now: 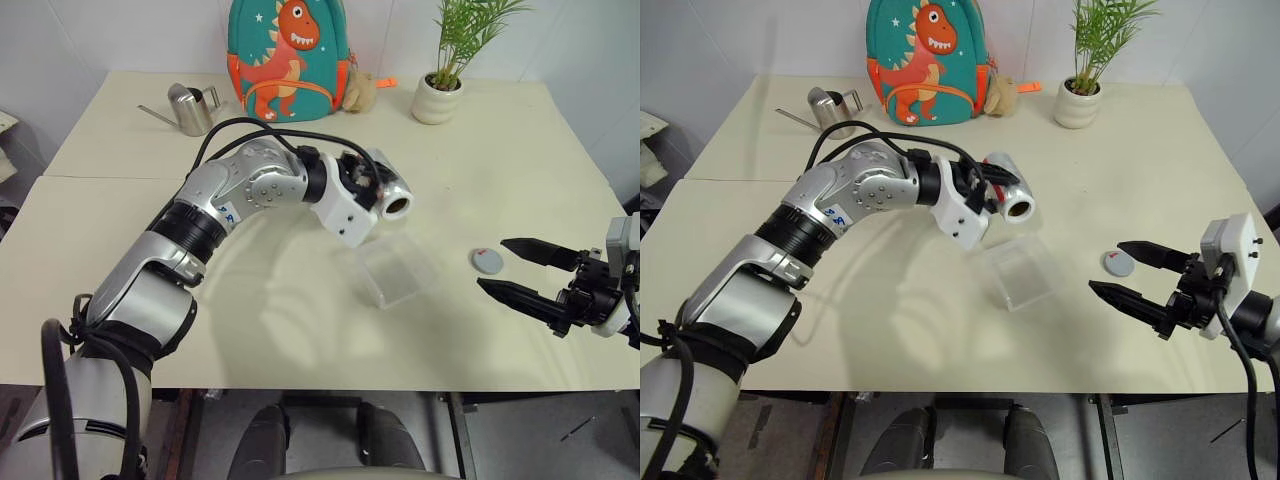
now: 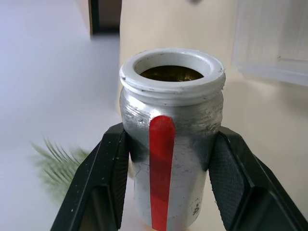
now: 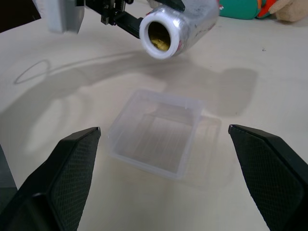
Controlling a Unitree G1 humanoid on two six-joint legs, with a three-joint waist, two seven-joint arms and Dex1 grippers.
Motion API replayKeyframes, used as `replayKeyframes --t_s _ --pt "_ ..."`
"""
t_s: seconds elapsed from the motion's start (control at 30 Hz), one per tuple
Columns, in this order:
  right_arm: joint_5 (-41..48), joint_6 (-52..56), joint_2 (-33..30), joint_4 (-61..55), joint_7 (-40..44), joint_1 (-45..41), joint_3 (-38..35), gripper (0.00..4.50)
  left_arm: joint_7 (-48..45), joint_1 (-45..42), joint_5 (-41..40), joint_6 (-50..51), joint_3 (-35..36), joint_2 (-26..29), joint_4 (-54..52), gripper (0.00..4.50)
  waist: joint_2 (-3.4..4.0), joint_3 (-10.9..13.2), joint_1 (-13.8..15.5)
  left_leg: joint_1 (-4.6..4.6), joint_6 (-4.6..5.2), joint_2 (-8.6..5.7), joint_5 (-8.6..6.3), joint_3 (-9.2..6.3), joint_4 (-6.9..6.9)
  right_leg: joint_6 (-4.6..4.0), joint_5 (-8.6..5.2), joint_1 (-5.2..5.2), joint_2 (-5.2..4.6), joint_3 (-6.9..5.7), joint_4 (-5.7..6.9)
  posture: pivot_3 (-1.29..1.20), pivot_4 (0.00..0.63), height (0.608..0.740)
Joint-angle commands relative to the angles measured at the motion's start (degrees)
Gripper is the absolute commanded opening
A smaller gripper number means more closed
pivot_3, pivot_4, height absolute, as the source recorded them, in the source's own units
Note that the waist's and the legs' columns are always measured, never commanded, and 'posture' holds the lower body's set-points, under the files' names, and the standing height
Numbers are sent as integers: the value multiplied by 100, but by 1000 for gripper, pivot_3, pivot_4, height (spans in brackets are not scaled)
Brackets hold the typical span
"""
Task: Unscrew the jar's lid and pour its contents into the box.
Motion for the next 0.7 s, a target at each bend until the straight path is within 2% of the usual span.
replayKeyframes --t_s 0.03,0.17,0.3,0.5,0.7 --pt "166 -57 86 -259 -176 50 -251 4484 1708 -506 1551 -558 -292 39 -171 2018 0 0 4 1 0 0 0 0 1 0 0 0 0 1 1 0 150 740" --pt "215 -58 79 -264 -264 27 -179 4484 3562 -889 3141 -334 -914 -8 -262 2018 0 0 3 3 0 -1 0 1 3 7 3 5 -1 1 1 0 150 740" --pt "177 -96 61 -181 -314 -111 -44 4484 4841 -908 4128 -166 -1375 149 -714 2018 -1 0 -15 5 0 0 0 3 0 8 4 4 0 2 3 0 150 740" --pt "116 -173 176 -165 -380 -162 13 4484 5926 -773 4993 347 -1706 573 -1110 2018 0 0 -7 5 0 0 0 3 -1 8 3 0 0 2 12 0 150 740" --pt "68 -228 264 -163 -475 -317 274 4484 6415 -922 5299 1242 -1639 397 -764 2018 -1 1 18 5 0 -2 0 3 6 8 3 1 -1 2 18 0 150 740"
